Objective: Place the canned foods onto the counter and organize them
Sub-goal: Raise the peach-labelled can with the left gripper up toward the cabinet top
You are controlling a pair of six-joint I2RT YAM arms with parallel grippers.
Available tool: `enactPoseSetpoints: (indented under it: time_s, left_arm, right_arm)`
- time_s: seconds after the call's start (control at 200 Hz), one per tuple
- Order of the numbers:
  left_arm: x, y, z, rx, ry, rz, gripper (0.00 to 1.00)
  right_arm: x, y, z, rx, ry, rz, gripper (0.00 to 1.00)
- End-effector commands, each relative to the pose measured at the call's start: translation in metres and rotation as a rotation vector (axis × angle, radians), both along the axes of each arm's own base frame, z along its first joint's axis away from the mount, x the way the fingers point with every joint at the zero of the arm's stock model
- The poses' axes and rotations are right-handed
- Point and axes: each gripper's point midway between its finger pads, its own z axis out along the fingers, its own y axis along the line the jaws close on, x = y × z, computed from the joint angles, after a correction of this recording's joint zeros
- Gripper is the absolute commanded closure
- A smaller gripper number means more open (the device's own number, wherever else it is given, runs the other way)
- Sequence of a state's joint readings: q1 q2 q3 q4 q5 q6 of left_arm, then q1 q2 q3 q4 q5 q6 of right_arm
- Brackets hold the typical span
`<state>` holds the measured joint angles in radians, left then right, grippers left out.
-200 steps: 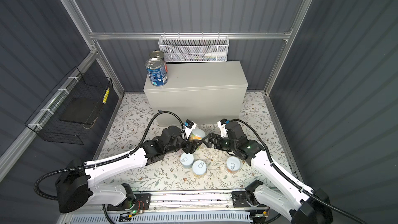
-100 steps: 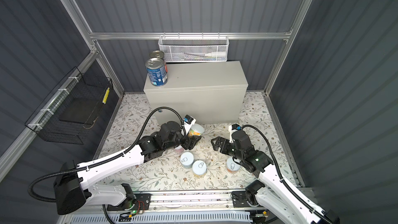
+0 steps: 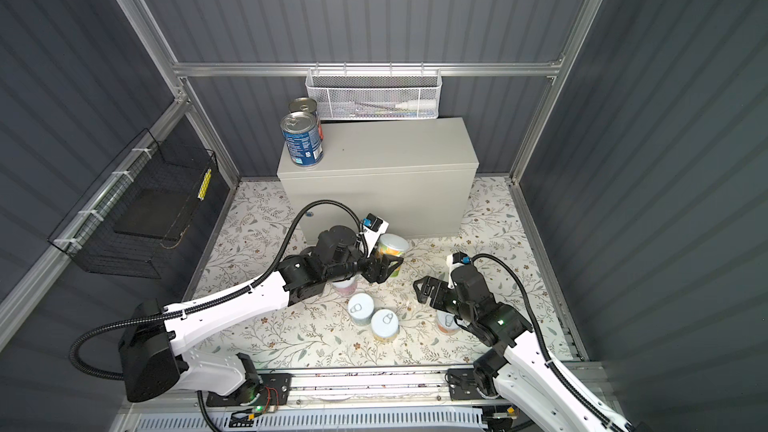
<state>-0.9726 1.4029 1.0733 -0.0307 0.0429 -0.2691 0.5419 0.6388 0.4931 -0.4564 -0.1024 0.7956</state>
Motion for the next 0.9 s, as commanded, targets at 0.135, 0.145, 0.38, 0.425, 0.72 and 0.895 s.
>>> enactPoseSetpoints:
  time_s: [0.135,0.145,0.38,0.425,0.72,0.895]
  left_arm:
    - [0.003,-0.024,0.092,-0.154,-0.1,-0.032,0.52]
    - [0.002,-0.025,0.094,-0.153,-0.105,-0.036,0.52]
    - [0.01,-0.035,0.154,-0.137,-0.241,-0.056,0.52]
    - [0.013,-0.037,0.165,-0.135,-0.263,-0.054,0.52]
    - [0.041,-0.041,0.222,-0.121,-0.428,0.038,0.52]
    - [0.07,-0.03,0.249,-0.07,-0.535,0.193,0.52]
  right_arm:
    - [-0.01,0.0,0.0,0.051,-0.007,0.009,0.01]
    - [-0.01,0.001,0.001,0.053,-0.01,0.009,0.01]
    - [-0.008,0.008,0.006,0.107,-0.044,0.029,0.01]
    - [-0.009,0.009,0.005,0.111,-0.035,0.032,0.01]
    - [-0.01,0.009,0.006,0.094,-0.037,0.051,0.01]
    - [-0.011,0.009,0.003,0.075,-0.033,0.061,0.01]
